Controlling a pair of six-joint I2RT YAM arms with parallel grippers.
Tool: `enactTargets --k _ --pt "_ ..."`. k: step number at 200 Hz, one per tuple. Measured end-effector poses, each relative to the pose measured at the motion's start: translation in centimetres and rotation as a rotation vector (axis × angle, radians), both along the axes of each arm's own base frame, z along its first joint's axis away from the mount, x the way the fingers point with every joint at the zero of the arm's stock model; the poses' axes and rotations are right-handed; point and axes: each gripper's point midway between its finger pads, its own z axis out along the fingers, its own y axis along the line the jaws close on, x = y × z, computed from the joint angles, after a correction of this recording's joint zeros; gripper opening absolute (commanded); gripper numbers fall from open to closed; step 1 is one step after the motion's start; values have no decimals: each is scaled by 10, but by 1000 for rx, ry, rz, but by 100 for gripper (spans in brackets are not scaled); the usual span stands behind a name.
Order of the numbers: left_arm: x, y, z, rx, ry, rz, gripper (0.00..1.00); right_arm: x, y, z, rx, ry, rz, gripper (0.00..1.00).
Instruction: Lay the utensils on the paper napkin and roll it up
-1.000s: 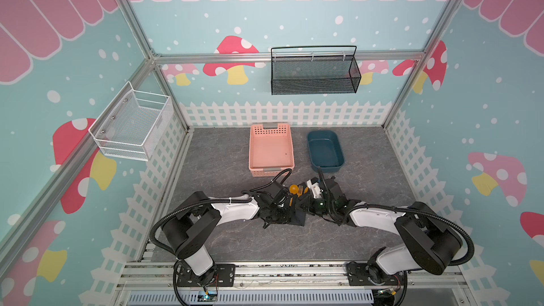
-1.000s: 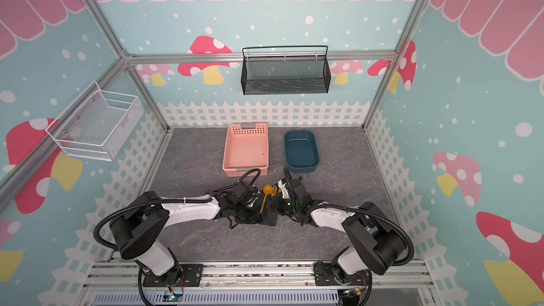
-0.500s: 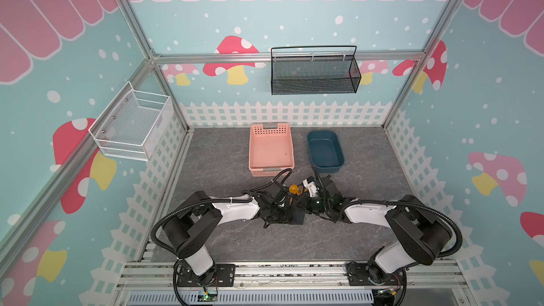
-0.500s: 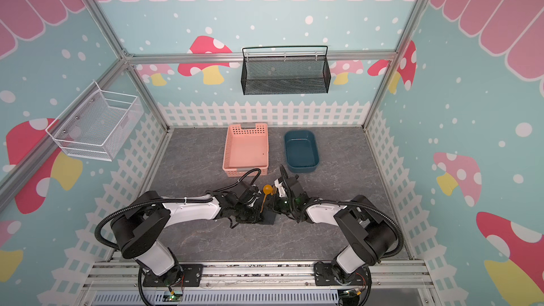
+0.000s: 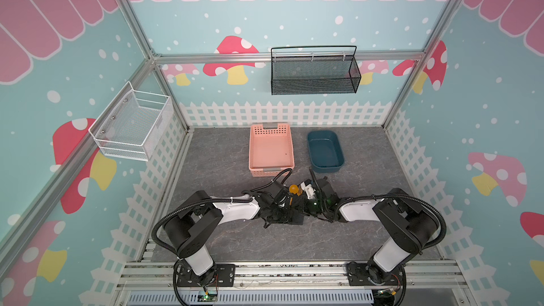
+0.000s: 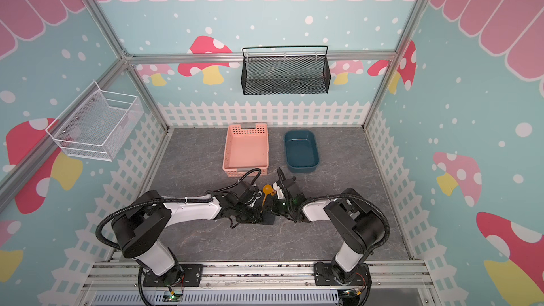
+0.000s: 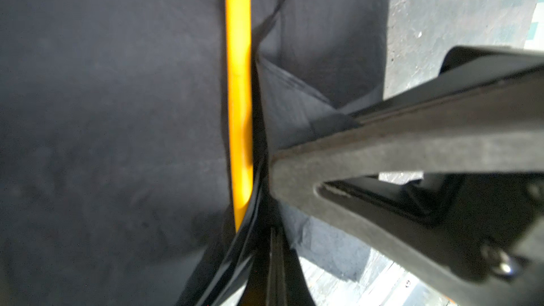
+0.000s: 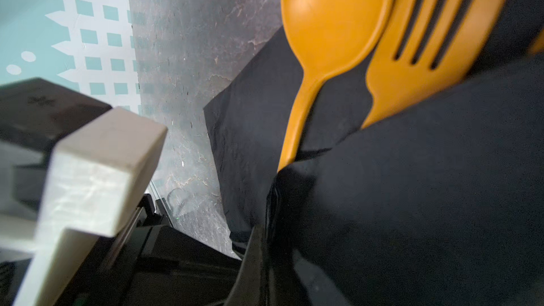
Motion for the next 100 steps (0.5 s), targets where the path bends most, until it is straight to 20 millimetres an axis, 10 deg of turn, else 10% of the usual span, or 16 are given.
enactTargets --k 100 --pt "0 -1 0 -8 2 0 4 1 2 -4 59 -26 -17 1"
